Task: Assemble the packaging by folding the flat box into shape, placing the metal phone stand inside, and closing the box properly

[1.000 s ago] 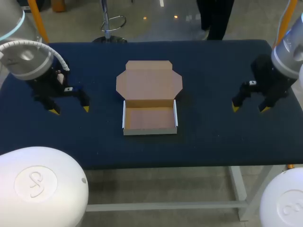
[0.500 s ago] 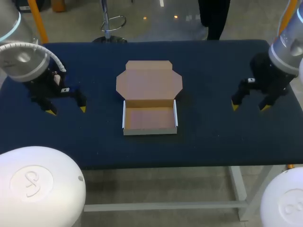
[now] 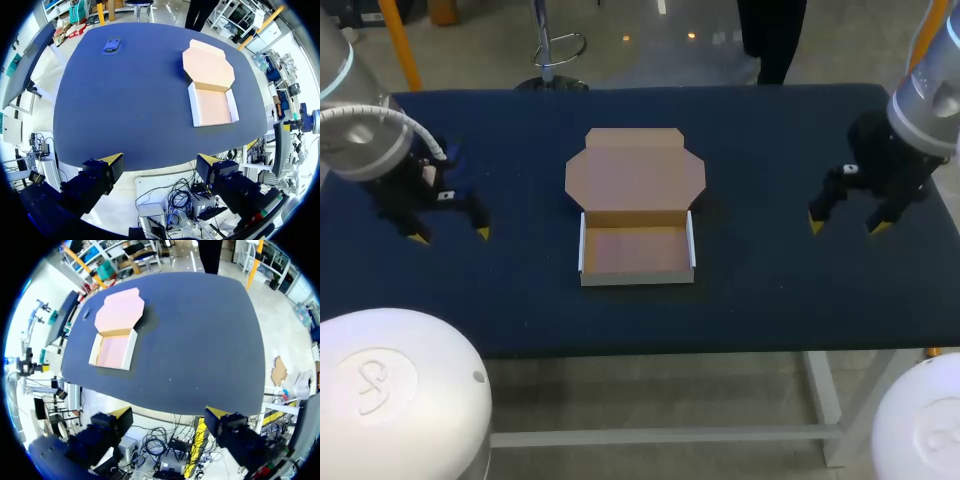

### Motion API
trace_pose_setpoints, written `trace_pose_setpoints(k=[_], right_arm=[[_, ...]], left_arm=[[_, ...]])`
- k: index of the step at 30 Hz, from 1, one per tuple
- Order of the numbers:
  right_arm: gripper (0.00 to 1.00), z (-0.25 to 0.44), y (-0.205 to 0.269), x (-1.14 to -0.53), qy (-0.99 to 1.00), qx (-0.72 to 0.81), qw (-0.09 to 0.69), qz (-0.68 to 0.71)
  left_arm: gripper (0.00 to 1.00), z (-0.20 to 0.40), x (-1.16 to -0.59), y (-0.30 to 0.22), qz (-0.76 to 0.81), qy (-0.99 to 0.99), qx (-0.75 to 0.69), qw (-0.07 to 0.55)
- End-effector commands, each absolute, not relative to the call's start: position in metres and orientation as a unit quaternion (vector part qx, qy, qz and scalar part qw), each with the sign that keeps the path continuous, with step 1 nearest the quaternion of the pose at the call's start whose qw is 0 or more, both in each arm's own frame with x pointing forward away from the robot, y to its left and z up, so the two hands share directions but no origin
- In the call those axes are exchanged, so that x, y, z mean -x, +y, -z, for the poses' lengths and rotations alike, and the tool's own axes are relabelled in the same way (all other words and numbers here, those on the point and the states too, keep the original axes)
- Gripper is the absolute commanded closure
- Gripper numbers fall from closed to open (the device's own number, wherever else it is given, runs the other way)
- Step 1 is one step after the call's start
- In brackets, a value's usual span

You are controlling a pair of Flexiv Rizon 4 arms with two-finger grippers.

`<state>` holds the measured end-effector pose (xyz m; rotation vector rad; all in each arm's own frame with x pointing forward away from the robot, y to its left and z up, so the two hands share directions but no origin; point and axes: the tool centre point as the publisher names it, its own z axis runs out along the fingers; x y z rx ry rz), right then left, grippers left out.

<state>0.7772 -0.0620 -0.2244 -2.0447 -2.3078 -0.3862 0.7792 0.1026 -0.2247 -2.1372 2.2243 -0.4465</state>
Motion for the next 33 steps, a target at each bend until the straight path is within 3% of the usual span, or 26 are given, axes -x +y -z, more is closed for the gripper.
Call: trace_pose_setpoints(k=[1,33], right_arm=[[0.0,0.223,-0.062,-0.777,-0.743,0.658,0.018,0.122],[0.0,0.223,-0.062,-0.777,-0.743,0.658,0.018,0.122]], left_arm=[[0.0,0.239,-0.794,0.102,0.127,0.709,0.694,0.015],[0.0,0.317,-0.855,0.147,0.099,0.7,0.707,0.009]])
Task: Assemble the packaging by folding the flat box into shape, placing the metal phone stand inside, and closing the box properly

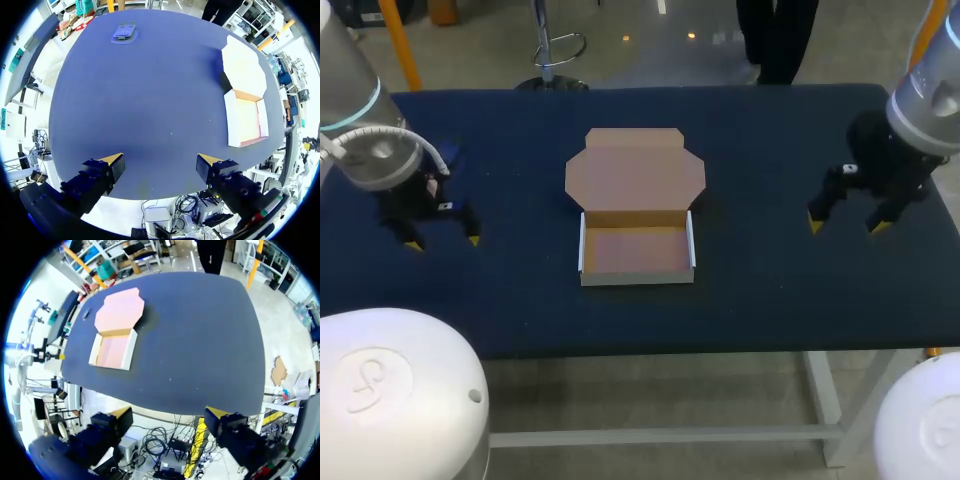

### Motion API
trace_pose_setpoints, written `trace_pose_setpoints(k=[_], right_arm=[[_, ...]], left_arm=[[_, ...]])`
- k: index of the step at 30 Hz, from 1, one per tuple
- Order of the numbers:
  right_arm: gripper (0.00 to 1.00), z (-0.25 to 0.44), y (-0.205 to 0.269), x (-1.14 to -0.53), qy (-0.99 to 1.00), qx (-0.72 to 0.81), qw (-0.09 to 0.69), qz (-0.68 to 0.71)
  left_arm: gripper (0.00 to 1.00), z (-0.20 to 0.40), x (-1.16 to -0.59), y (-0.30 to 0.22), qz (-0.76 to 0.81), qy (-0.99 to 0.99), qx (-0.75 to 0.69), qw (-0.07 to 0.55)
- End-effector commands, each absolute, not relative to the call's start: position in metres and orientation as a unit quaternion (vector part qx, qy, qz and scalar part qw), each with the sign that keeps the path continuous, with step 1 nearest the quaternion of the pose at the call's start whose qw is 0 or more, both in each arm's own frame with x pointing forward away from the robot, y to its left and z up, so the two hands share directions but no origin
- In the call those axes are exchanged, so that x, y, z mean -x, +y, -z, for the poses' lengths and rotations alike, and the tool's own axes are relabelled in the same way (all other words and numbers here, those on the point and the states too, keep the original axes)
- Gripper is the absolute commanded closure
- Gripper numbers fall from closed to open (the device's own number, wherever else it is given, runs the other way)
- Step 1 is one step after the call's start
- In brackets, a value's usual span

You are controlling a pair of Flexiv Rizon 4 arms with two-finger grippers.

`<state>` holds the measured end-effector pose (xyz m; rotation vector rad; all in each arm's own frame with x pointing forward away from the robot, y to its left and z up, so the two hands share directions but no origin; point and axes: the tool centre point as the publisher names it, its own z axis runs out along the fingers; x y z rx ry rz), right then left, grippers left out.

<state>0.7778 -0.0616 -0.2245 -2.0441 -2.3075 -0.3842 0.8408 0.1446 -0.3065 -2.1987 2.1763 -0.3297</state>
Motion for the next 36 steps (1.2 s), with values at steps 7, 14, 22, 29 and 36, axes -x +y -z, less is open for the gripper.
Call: trace_pose_setpoints(k=[7,14,22,29,36], right_arm=[[0.0,0.223,-0.062,-0.777,-0.743,0.658,0.018,0.122],[0.0,0.223,-0.062,-0.777,-0.743,0.658,0.018,0.122],[0.0,0.223,-0.062,-0.777,-0.743,0.658,0.018,0.122],[0.0,0.223,-0.062,-0.777,-0.743,0.658,0.018,0.122],[0.0,0.223,-0.062,-0.777,-0.743,0.658,0.018,0.122]], left_arm=[[0.0,0.322,-0.868,0.161,0.097,0.689,0.718,0.004],[0.0,0.322,-0.868,0.161,0.097,0.689,0.718,0.004],[0.0,0.322,-0.868,0.161,0.097,0.689,0.718,0.004],[0.0,0.322,-0.868,0.161,0.097,0.689,0.718,0.004],[0.0,0.327,-0.884,0.174,0.092,0.695,0.713,0.013]])
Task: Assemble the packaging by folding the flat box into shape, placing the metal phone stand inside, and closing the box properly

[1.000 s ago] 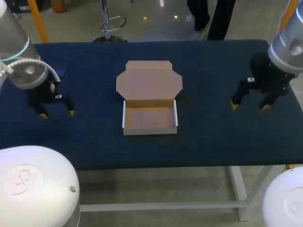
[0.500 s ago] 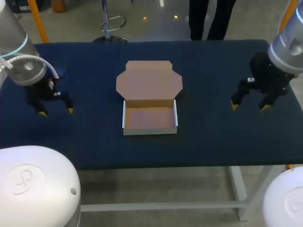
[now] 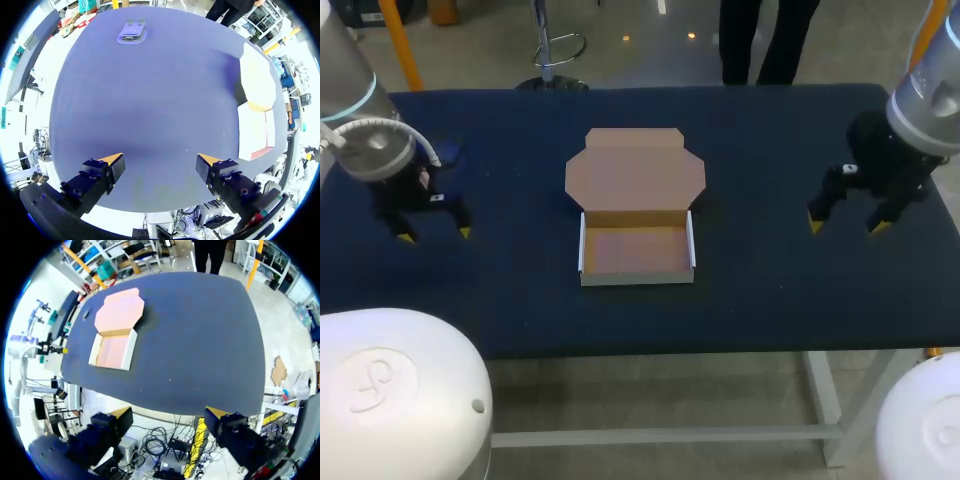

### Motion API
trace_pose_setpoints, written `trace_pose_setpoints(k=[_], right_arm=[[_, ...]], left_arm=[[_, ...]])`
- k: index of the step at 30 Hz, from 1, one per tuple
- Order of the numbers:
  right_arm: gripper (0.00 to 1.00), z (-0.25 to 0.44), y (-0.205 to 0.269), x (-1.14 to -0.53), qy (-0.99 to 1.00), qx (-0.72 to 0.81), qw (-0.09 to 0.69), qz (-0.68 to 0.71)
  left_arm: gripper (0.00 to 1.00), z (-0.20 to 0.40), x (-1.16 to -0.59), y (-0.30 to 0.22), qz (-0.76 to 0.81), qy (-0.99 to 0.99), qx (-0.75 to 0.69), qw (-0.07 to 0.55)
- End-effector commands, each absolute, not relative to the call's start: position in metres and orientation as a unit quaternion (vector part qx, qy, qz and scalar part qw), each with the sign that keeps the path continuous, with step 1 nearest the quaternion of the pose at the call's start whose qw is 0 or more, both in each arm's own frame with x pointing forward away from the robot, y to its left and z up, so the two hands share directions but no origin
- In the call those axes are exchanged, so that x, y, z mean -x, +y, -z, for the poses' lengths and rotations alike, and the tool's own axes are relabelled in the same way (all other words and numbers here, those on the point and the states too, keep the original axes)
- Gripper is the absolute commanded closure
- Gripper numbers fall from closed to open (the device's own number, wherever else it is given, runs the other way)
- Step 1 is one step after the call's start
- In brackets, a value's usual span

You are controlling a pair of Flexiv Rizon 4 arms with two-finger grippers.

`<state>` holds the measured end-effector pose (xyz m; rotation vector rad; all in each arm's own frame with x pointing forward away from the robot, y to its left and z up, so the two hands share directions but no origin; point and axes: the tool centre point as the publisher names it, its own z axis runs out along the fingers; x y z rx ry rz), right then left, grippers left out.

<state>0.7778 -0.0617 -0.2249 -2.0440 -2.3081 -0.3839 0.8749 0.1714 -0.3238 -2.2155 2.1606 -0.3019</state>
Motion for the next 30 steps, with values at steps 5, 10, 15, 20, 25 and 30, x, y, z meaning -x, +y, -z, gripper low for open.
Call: trace_pose_setpoints(k=[5,10,15,20,25,30], right_arm=[[0.0,0.223,-0.062,-0.777,-0.743,0.658,0.018,0.122],[0.0,0.223,-0.062,-0.777,-0.743,0.658,0.018,0.122],[0.0,0.223,-0.062,-0.777,-0.743,0.658,0.018,0.122],[0.0,0.223,-0.062,-0.777,-0.743,0.658,0.018,0.122],[0.0,0.223,-0.062,-0.777,-0.743,0.658,0.018,0.122],[0.0,0.223,-0.062,-0.777,-0.743,0.658,0.018,0.122]], left_arm=[[0.0,0.334,-0.893,0.18,0.087,0.701,0.707,0.013],[0.0,0.345,-0.905,0.184,0.084,0.711,0.698,0.006],[0.0,0.356,-0.922,0.19,0.08,0.719,0.691,-0.005],[0.0,0.361,-0.937,0.193,0.072,0.729,0.68,-0.007],[0.0,0.367,-0.95,0.199,0.066,0.734,0.676,-0.009],[0.0,0.371,-0.963,0.205,0.06,0.738,0.672,-0.01]])
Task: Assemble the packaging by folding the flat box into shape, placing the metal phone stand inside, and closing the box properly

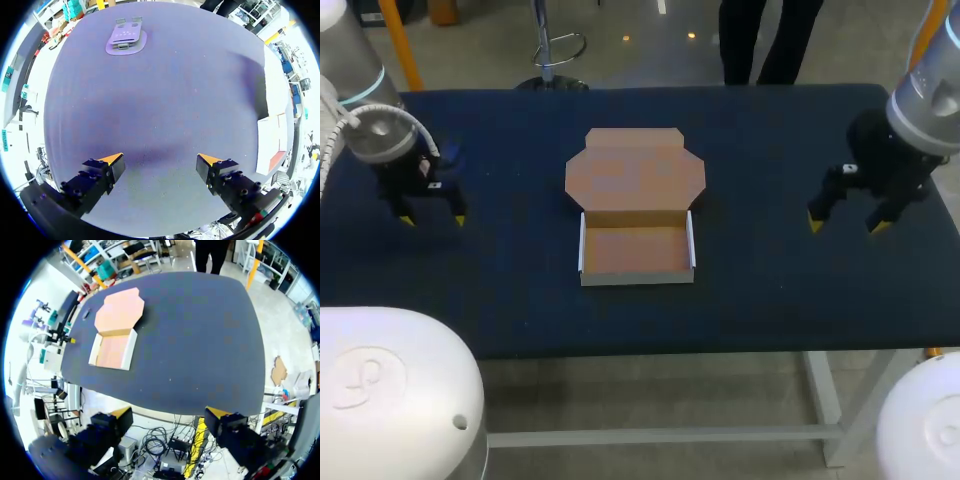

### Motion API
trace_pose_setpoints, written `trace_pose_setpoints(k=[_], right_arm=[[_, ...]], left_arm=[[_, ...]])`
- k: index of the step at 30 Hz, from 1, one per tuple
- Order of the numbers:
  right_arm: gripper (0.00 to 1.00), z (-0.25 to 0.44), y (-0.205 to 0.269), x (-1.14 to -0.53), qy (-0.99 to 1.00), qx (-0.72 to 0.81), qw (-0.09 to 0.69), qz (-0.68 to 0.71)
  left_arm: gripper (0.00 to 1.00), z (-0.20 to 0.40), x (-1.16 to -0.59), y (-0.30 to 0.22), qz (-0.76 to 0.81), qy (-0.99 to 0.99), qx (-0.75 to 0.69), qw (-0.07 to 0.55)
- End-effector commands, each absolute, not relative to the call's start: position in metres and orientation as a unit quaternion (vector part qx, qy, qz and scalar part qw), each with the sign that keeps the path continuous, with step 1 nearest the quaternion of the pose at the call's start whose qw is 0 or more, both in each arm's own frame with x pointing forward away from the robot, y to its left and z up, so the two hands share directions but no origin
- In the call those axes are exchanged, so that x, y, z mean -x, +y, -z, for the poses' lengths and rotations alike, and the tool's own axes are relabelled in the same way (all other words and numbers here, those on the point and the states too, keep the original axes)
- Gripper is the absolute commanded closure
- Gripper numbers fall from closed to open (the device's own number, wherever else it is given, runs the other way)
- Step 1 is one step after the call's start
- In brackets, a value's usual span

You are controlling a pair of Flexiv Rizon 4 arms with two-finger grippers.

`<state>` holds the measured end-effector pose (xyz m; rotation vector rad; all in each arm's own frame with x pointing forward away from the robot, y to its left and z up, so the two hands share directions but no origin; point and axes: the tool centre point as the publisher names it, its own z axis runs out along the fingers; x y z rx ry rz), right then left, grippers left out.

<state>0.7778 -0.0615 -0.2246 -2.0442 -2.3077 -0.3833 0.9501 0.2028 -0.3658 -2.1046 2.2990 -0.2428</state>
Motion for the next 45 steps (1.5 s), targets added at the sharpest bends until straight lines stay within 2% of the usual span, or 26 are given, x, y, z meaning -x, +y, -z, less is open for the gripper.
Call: trace_pose_setpoints(k=[1,45], right_arm=[[0.0,0.223,-0.062,-0.777,-0.743,0.658,0.018,0.122],[0.0,0.223,-0.062,-0.777,-0.743,0.658,0.018,0.122]], left_arm=[[0.0,0.371,-0.966,0.207,0.06,0.738,0.672,-0.01],[0.0,0.397,-1.048,0.242,0.05,0.757,0.652,0.006]])
